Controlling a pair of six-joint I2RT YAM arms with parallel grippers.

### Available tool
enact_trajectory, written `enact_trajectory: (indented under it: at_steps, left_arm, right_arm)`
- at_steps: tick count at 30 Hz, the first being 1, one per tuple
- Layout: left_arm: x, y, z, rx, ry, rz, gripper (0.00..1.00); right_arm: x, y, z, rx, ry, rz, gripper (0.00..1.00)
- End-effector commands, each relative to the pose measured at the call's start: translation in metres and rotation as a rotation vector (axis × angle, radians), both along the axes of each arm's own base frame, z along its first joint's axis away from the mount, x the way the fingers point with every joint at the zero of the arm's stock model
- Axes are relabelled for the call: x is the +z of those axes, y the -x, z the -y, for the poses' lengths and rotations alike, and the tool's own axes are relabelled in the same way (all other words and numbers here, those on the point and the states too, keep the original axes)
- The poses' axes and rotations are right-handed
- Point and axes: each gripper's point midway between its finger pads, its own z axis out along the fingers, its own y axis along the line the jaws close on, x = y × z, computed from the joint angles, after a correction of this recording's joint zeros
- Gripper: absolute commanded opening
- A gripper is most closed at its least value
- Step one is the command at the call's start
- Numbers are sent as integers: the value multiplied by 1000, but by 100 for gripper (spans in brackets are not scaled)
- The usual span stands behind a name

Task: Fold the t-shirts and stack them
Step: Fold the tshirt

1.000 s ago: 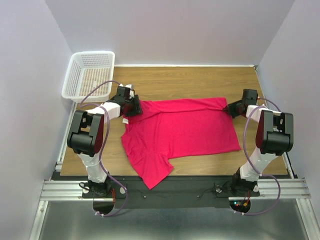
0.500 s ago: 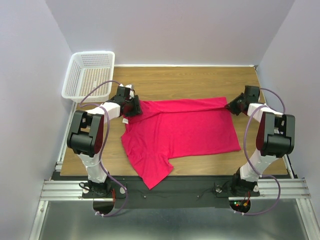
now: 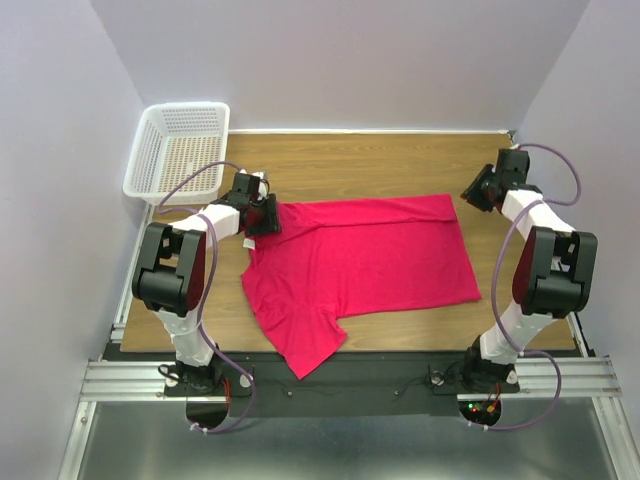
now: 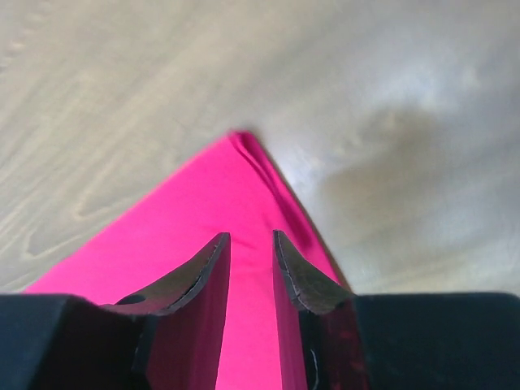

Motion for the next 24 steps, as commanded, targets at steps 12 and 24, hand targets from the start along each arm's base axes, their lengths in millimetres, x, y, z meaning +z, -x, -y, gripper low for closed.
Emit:
enact_trajectory:
  at_steps: [12,24]
  left_arm:
    - [2,14,-14,-16,-83,-29,59]
    - [-17,37,-21,-15,-101,-84,58]
  right_arm:
    - [-31,-59,-33,201,-20,-18,21]
    - [-83,-34,26,-91,18,-164,16]
